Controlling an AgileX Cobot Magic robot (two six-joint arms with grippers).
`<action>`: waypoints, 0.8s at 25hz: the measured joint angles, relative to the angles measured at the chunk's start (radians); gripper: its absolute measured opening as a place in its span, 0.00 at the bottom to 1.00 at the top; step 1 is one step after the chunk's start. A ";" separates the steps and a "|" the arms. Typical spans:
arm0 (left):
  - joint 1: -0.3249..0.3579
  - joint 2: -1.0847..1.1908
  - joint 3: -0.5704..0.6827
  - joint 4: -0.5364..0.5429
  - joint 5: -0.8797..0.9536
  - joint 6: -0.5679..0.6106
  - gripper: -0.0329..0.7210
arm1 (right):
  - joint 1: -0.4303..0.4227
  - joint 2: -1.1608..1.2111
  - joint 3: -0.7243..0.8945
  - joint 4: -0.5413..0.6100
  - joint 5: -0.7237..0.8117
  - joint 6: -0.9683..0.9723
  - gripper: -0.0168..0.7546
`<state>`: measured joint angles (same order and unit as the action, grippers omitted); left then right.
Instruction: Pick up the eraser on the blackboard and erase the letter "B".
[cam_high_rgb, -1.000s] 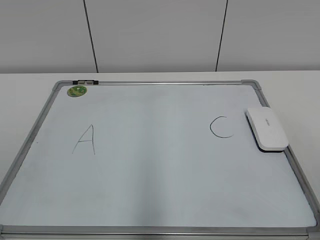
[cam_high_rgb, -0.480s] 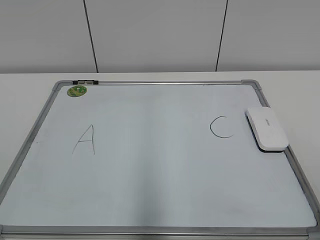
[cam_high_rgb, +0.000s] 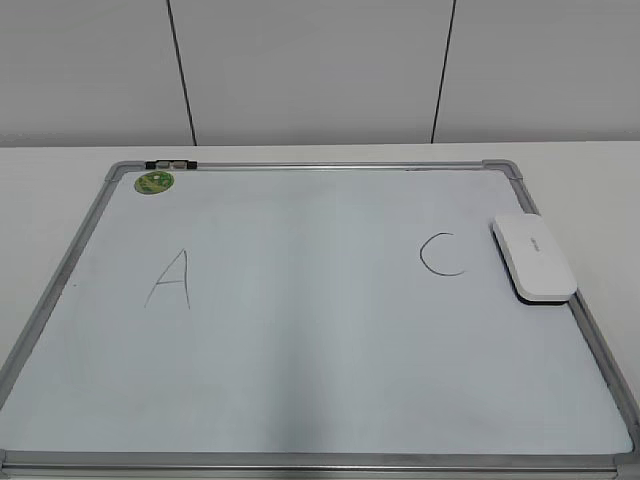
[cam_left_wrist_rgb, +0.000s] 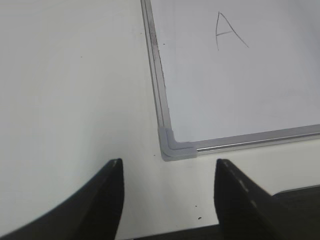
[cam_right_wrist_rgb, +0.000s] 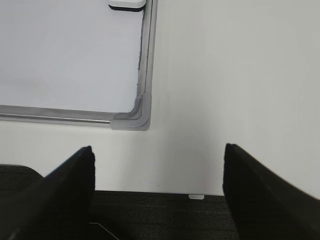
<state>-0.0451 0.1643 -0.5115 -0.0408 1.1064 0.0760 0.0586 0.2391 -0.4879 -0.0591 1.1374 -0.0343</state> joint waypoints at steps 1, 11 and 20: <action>0.000 0.000 0.000 0.000 0.000 0.000 0.60 | 0.000 0.000 0.000 0.000 0.000 0.000 0.79; 0.000 0.000 0.000 0.000 -0.004 0.000 0.58 | 0.000 0.000 0.000 0.000 0.000 0.000 0.79; 0.006 -0.043 0.000 0.000 -0.006 0.000 0.51 | -0.013 -0.084 0.000 0.000 0.000 0.000 0.79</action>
<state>-0.0389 0.1212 -0.5115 -0.0408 1.1008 0.0760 0.0461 0.1549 -0.4879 -0.0591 1.1374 -0.0338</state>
